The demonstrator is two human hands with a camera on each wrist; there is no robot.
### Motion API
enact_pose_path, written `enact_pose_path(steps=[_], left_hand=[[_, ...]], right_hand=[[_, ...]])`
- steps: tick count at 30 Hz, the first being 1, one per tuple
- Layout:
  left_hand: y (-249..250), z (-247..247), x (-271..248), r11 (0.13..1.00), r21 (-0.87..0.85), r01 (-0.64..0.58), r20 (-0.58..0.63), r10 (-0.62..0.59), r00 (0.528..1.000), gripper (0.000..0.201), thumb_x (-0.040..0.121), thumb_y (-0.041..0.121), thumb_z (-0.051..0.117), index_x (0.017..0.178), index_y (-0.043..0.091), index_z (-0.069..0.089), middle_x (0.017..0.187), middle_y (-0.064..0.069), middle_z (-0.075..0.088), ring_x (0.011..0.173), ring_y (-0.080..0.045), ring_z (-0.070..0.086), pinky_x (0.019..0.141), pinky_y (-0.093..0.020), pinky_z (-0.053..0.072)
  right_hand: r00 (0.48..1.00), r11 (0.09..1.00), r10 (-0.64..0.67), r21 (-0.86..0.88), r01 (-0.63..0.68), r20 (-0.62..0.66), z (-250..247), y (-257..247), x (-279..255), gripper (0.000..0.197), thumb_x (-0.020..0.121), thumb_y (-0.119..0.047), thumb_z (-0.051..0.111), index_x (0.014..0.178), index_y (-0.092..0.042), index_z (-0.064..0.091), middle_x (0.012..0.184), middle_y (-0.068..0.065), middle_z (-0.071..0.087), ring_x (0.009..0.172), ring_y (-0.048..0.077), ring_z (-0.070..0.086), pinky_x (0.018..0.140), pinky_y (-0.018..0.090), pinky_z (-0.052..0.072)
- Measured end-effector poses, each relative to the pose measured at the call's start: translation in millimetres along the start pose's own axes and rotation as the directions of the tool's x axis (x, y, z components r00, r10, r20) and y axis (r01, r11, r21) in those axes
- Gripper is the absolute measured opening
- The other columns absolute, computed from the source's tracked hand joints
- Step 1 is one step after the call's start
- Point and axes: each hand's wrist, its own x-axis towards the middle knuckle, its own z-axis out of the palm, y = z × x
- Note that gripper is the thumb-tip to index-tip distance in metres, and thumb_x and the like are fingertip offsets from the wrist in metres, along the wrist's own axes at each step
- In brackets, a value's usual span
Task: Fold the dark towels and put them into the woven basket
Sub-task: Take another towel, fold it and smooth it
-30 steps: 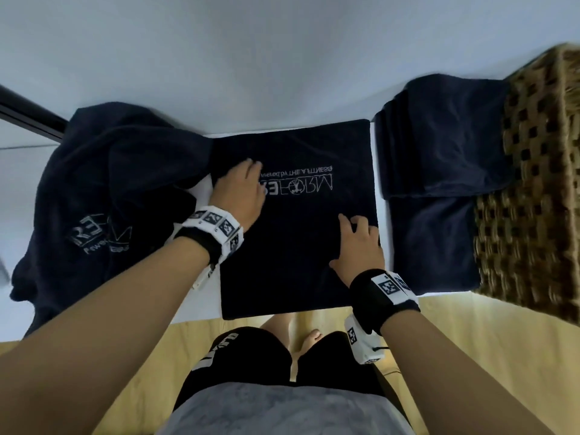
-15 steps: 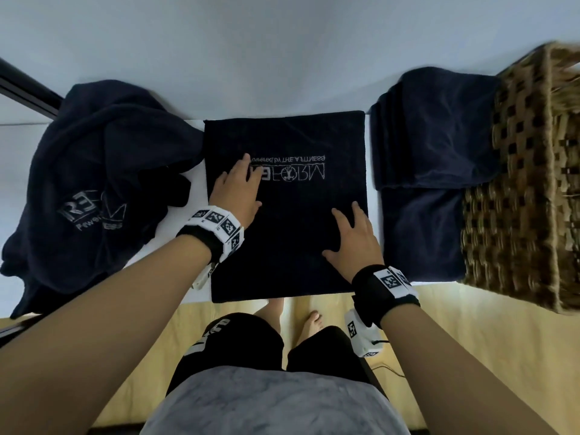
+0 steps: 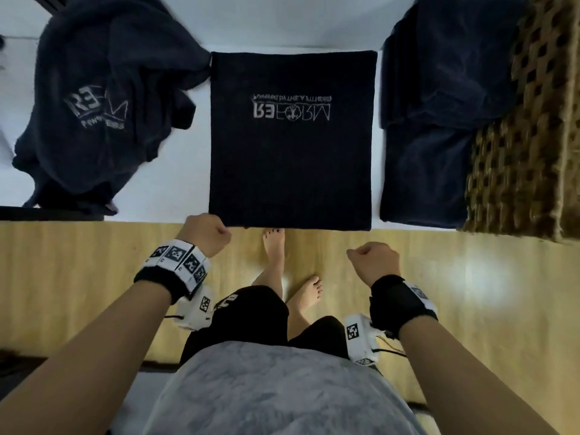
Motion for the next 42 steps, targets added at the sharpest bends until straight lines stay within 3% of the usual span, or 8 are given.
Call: enact_pose_path(steps=[3,7,13,19,27,32,37,42], left_hand=[[-28,20,0,0.988,-0.005,0.152,0.040,-0.152,0.988,0.029,0.092,0.025,0.058,0.104,0.002,0.071,0.099,-0.009,0.074,0.073,-0.019,0.071,0.073,-0.029,0.054],[-38,47,13,0.782,-0.569,0.255,-0.032,-0.331,0.943,0.050,0.087,0.028,0.068,0.134,0.013,0.055,0.097,-0.004,0.072,0.066,-0.010,0.069,0.067,-0.025,0.056],[-35,59,22,0.590,-0.794,0.146,-0.043,-0.295,0.954,0.018,0.088,0.019,0.069,0.105,0.014,0.064,0.076,0.003,0.069,0.052,-0.007,0.069,0.050,-0.018,0.053],[-31,54,17,0.644,-0.759,0.094,-0.117,-0.278,0.953,0.008,0.087,0.019,0.070,0.082,0.016,0.065,0.077,0.002,0.069,0.053,-0.003,0.068,0.051,-0.016,0.053],[-27,39,4,0.699,-0.708,0.102,-0.077,-0.220,0.973,0.007,0.085,0.023,0.069,0.080,0.019,0.066,0.087,0.001,0.073,0.063,-0.003,0.071,0.063,-0.023,0.056],[-25,0,-10,0.770,-0.632,0.080,-0.097,-0.181,0.979,0.031,0.061,0.044,0.061,0.069,0.014,0.054,0.072,0.000,0.054,0.074,-0.017,0.055,0.074,-0.032,0.046],[-5,-53,-20,0.535,-0.842,-0.068,-0.152,-0.116,0.982,0.015,0.068,0.023,0.063,0.073,0.010,0.057,0.077,-0.007,0.053,0.080,-0.018,0.053,0.088,-0.033,0.048],[22,-96,-7,0.362,-0.906,-0.219,-0.267,-0.088,0.960,0.023,0.086,0.002,0.068,0.070,0.014,0.057,0.068,-0.002,0.059,0.065,-0.013,0.064,0.065,-0.024,0.055]], right_hand=[[0.995,0.986,0.084,0.148,-0.075,-0.056,2,15,5,0.041,0.090,-0.037,0.063,0.124,-0.015,0.063,0.111,0.008,0.071,0.105,0.025,0.064,0.089,0.027,0.048],[0.991,0.929,0.081,0.367,-0.038,-0.103,4,18,11,0.042,0.088,-0.036,0.065,0.127,-0.022,0.062,0.099,0.005,0.074,0.100,0.021,0.068,0.096,0.039,0.052],[0.985,0.921,0.020,0.386,0.049,-0.173,2,12,17,0.031,0.088,-0.035,0.066,0.116,-0.021,0.070,0.091,-0.004,0.074,0.085,0.014,0.072,0.097,0.033,0.051],[0.977,0.920,0.062,0.392,0.024,-0.204,3,8,22,0.039,0.088,-0.037,0.066,0.121,-0.016,0.067,0.096,0.001,0.074,0.100,0.020,0.069,0.099,0.036,0.049],[0.970,0.925,0.012,0.371,0.082,-0.243,-1,1,10,0.018,0.083,-0.032,0.065,0.065,-0.028,0.066,0.079,-0.002,0.074,0.083,0.020,0.066,0.079,0.028,0.051],[0.958,0.899,0.014,0.422,0.113,-0.288,-24,-18,-7,0.031,0.077,-0.037,0.062,0.072,-0.006,0.067,0.064,0.001,0.059,0.064,0.016,0.053,0.056,0.024,0.041],[0.918,0.845,-0.030,0.480,0.234,-0.396,-64,-56,-20,0.027,0.077,-0.033,0.055,0.066,-0.009,0.054,0.057,-0.004,0.044,0.056,0.014,0.042,0.057,0.028,0.039],[0.846,0.809,-0.085,0.459,0.367,-0.526,-98,-92,-6,0.010,0.082,-0.026,0.062,0.089,-0.019,0.062,0.069,-0.011,0.060,0.070,0.009,0.057,0.071,0.021,0.047]])
